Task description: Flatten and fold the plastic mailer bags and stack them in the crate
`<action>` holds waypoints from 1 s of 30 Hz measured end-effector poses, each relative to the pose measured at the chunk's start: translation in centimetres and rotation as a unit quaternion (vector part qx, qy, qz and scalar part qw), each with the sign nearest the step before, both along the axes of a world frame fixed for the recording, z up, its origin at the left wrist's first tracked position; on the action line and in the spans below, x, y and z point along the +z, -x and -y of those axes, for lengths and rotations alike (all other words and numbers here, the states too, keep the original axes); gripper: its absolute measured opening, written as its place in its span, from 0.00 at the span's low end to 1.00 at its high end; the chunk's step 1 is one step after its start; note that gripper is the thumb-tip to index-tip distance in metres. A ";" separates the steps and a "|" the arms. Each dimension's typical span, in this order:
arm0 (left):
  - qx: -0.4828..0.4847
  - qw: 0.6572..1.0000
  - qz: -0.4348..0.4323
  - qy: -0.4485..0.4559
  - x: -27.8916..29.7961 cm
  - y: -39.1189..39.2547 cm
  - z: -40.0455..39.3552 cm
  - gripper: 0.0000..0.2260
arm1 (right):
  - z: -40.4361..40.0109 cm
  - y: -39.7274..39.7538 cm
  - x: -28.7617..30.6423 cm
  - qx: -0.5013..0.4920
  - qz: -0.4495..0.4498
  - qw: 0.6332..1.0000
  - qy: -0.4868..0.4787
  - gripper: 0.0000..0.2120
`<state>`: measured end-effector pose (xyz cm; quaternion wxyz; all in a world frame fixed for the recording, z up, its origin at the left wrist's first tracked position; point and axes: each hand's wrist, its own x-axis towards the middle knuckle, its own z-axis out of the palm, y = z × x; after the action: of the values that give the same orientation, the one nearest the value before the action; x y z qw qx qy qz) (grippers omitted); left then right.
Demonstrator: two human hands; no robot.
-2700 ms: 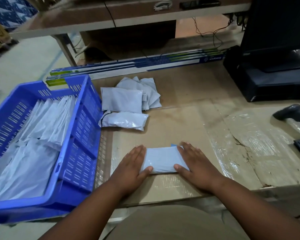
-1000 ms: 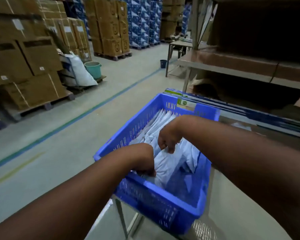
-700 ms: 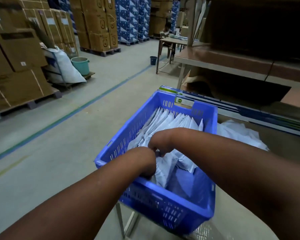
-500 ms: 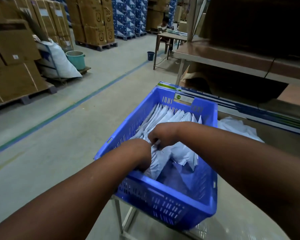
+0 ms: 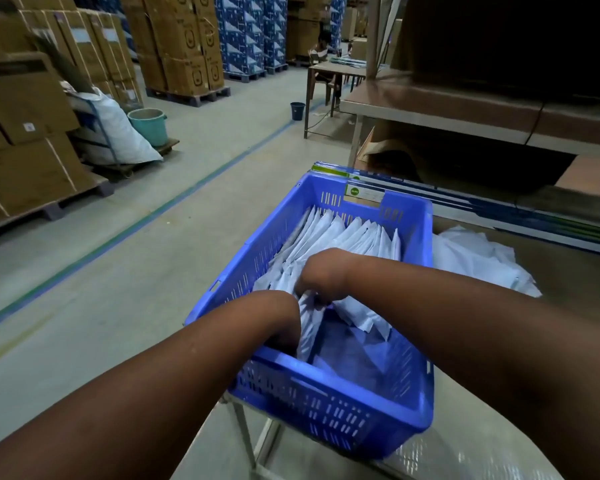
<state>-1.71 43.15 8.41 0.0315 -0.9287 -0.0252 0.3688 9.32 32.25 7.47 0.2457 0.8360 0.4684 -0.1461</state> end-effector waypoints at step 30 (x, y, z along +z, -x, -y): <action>-0.043 0.940 0.325 0.098 12.5 -1.4 17.3 0.17 | 25.8 2.9 12.7 -0.099 0.048 0.960 -0.259 0.13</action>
<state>-0.29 25.80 20.91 -0.0539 -0.9966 0.0421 0.0458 6.45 6.43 20.14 0.0272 0.9193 0.3927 -0.0027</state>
